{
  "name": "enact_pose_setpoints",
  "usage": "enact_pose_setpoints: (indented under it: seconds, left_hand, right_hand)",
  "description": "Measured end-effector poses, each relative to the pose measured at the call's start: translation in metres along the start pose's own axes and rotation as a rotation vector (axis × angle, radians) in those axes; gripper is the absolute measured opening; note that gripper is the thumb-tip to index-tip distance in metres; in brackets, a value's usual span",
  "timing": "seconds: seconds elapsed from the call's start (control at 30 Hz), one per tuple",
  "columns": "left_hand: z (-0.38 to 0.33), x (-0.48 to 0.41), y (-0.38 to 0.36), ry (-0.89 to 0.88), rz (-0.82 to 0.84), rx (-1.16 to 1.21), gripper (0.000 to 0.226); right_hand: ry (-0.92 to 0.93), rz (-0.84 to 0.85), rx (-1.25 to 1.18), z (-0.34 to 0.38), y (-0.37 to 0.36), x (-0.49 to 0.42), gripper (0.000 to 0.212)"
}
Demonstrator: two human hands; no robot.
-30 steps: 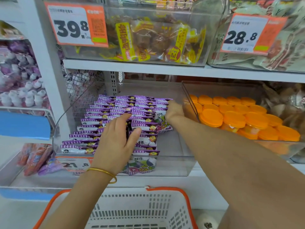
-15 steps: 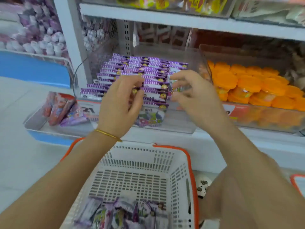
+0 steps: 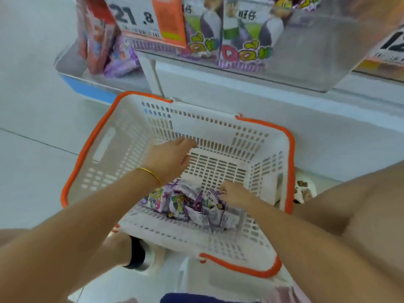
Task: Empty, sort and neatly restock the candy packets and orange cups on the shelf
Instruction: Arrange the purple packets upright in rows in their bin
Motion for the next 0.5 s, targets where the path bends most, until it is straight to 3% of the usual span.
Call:
enact_pose_setpoints:
  seconds: [0.2, 0.27, 0.37, 0.43, 0.5]
  left_hand:
    - [0.023, 0.011, -0.024, 0.148, 0.117, 0.088, 0.036]
    - [0.026, 0.011, -0.028, 0.173, 0.138, 0.103, 0.035]
    - [0.027, 0.012, -0.037, 0.203, 0.178, 0.154, 0.031]
    - [0.024, 0.012, -0.044, 0.236, 0.215, 0.215, 0.032]
    - [0.018, 0.010, -0.049, 0.273, 0.262, 0.259, 0.039]
  right_hand:
    - [-0.041, 0.125, 0.094, -0.019, -0.036, -0.024, 0.051]
    - [-0.059, 0.082, 0.045, -0.020, -0.043, -0.025, 0.045]
    - [-0.071, -0.034, -0.129, -0.019, -0.035, -0.024, 0.020]
    - [-0.047, -0.121, -0.207, -0.017, -0.015, -0.025, 0.032]
    - [0.054, -0.142, -0.213, -0.005, 0.014, -0.024, 0.031]
Point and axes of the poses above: each hand's wrist, its own x-axis away from the middle knuckle, its own y-axis out of the back of the hand, z = x × y, the point moved 4 cm from there along -x, towards the middle knuckle, and after that the axes turned 11 degrees about -z, right-handed, at the moved point
